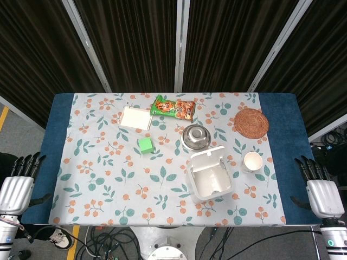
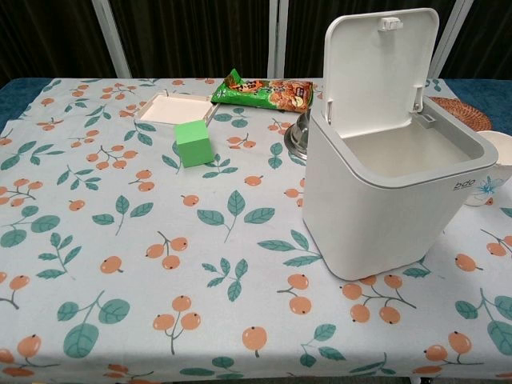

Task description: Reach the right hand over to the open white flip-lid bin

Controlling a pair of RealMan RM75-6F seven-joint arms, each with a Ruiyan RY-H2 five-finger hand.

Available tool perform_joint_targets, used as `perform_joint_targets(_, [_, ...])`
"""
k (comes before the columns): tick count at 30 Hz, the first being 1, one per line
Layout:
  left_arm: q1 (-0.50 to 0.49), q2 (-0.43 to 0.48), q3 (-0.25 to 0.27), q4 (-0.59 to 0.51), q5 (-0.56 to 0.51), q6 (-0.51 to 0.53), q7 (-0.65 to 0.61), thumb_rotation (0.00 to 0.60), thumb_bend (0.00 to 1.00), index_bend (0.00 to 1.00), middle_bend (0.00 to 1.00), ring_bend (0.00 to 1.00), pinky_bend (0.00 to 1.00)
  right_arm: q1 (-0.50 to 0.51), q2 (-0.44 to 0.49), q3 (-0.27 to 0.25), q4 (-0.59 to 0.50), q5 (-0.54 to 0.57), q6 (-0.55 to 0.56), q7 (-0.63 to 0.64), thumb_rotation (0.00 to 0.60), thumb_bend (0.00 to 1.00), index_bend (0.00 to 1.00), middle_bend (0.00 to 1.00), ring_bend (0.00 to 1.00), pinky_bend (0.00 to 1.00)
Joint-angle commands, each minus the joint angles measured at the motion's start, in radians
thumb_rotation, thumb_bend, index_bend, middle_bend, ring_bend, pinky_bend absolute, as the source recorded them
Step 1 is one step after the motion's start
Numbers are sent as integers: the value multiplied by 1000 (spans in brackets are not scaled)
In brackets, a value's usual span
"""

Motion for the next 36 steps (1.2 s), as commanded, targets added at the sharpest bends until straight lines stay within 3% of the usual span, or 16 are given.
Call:
perform_joint_targets(1, [-4, 2, 1, -8, 6, -2, 12, 600, 0, 0, 6, 0, 57, 2, -4, -4, 7, 1, -9, 1, 600, 20, 0, 0, 0, 0])
perform_joint_targets(12, [-11, 5, -1, -15, -3, -16, 20, 600, 0, 0, 6, 0, 57, 7, -10, 3, 25, -1, -10, 19, 600, 37, 0, 0, 0, 0])
perform_joint_targets(20, [-4, -10, 5, 8, -2, -8, 11, 600, 0, 0, 6, 0, 57, 50, -4, 19, 18, 21, -72, -19, 600, 48, 0, 0, 0, 0])
perform_joint_targets(28, [-2, -18, 9, 36, 4, -7, -24, 600, 0, 1, 6, 0, 58, 193, -28, 76, 1, 96, -260, -118, 600, 46, 0, 0, 0, 0])
perform_joint_targets(36, [-5, -17, 10, 36, 2, -14, -19, 600, 0, 1, 6, 0, 57, 334, -111, 111, 32, 280, -445, -310, 600, 47, 0, 0, 0, 0])
